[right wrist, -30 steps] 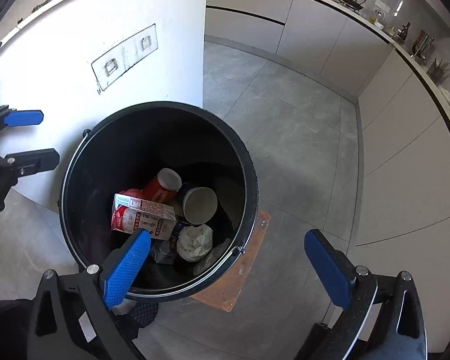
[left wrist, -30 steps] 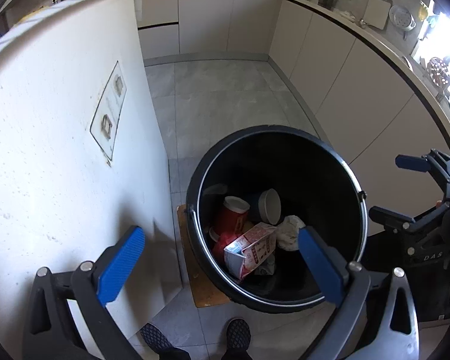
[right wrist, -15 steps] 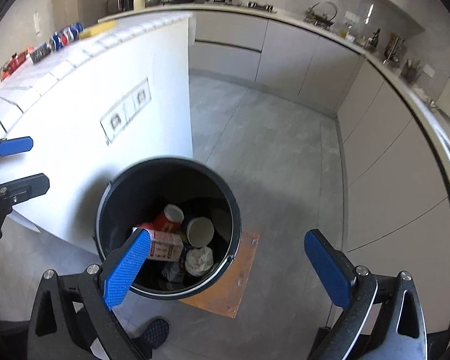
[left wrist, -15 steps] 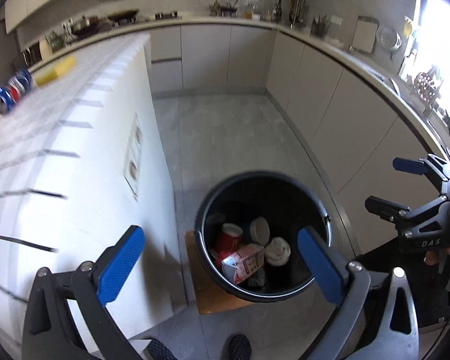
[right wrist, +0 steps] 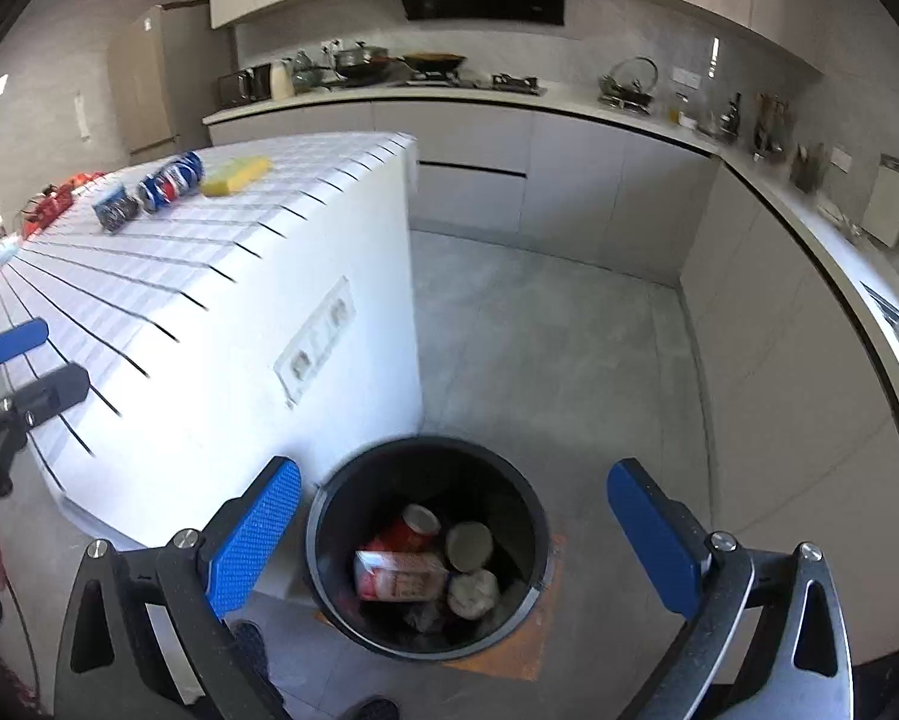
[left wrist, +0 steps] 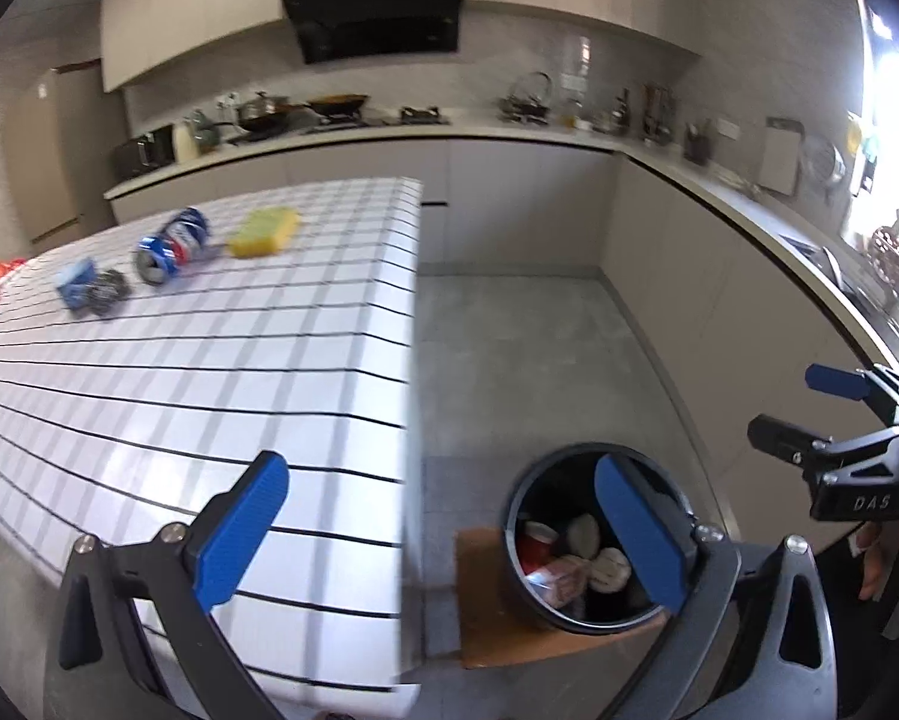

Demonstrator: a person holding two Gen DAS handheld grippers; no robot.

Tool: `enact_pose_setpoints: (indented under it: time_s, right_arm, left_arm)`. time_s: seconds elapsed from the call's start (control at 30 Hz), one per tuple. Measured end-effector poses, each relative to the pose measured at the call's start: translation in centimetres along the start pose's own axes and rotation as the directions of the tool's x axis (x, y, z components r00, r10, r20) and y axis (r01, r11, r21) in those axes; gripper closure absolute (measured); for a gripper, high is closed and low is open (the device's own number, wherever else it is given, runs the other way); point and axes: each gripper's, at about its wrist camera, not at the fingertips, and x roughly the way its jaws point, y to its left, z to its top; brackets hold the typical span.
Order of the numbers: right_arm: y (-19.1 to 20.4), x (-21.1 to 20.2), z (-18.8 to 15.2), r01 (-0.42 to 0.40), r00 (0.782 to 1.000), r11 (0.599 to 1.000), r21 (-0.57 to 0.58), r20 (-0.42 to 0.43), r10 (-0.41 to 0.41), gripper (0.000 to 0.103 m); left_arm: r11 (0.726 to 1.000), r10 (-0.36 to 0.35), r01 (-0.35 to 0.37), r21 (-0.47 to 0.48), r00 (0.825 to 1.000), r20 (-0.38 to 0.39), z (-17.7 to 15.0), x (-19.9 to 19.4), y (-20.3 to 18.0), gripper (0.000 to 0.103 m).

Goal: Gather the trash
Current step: 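Move both empty tools back toward the remaining table items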

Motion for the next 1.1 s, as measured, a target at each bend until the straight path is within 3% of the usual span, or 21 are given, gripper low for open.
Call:
enact_pose_setpoints:
  time_s: [0.43,1.1]
  right_arm:
    - [8.5,0.4,5.6,-0.056,0.996,0.995,-0.085,0.063,0.061,0.0]
    - [24.4,4.8,13.2,-0.092,0.993,0.991,-0.1,0.071,0.099,0.0]
  left_arm:
    - [0.984,0.135,-0.127,-0.128,0.989,0.055,0.6,-2.0,8.9,0.0]
    - [0.961,0.207,-0.193,-0.196,0.977,0.053,2.8,-0.1,24.2,0.0]
